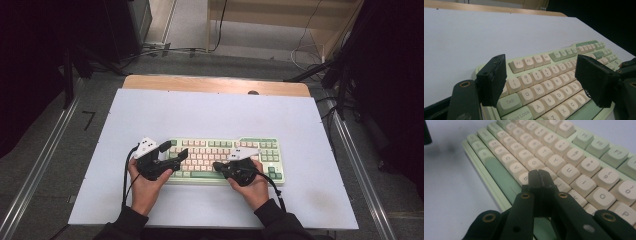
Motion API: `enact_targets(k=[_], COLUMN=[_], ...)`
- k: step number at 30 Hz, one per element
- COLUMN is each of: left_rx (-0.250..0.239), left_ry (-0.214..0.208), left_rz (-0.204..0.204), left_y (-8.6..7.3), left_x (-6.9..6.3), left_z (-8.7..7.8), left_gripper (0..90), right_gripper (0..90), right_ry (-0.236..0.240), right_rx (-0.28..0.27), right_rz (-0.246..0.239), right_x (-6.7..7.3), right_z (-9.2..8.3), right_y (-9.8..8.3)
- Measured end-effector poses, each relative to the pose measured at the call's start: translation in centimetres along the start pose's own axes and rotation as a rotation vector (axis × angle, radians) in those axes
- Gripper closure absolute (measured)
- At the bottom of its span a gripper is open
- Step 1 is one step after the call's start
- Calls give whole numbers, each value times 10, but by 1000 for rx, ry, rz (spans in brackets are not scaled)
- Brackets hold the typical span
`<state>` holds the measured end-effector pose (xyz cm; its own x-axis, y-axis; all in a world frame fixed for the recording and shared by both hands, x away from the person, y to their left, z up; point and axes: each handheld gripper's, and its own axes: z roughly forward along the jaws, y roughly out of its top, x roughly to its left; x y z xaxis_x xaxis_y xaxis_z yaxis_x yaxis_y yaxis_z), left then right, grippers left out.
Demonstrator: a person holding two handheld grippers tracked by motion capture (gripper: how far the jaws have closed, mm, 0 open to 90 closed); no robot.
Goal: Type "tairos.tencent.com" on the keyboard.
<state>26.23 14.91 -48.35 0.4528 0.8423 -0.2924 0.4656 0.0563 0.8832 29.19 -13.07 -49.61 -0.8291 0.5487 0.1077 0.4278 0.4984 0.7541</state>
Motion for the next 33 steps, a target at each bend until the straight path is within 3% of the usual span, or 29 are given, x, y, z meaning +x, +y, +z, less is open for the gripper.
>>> enact_targets(k=[3,7,11,15,22,33], left_rx=[0,2,4,4,4,7], left_ry=[-2,-3,-1,1,-2,-12], left_rz=[1,-1,-4,-1,-2,6], left_y=[0,0,0,-1,-1,-1], left_x=[0,0,0,-1,-1,-3], left_z=[0,0,1,1,1,1], left_gripper=[256,256,256,256,256,261], right_gripper=[873,859,819,697,545,468], right_ry=[-3,5,-19,-27,-47,-61], right_rx=[4,-80,-105,-127,-138,-128], right_rz=[16,28,53,84,104,130], right_x=[0,-2,-10,-17,-21,-26], right_z=[-2,-19,-30,-35,-38,-40], right_y=[1,5,4,2,1,-1])
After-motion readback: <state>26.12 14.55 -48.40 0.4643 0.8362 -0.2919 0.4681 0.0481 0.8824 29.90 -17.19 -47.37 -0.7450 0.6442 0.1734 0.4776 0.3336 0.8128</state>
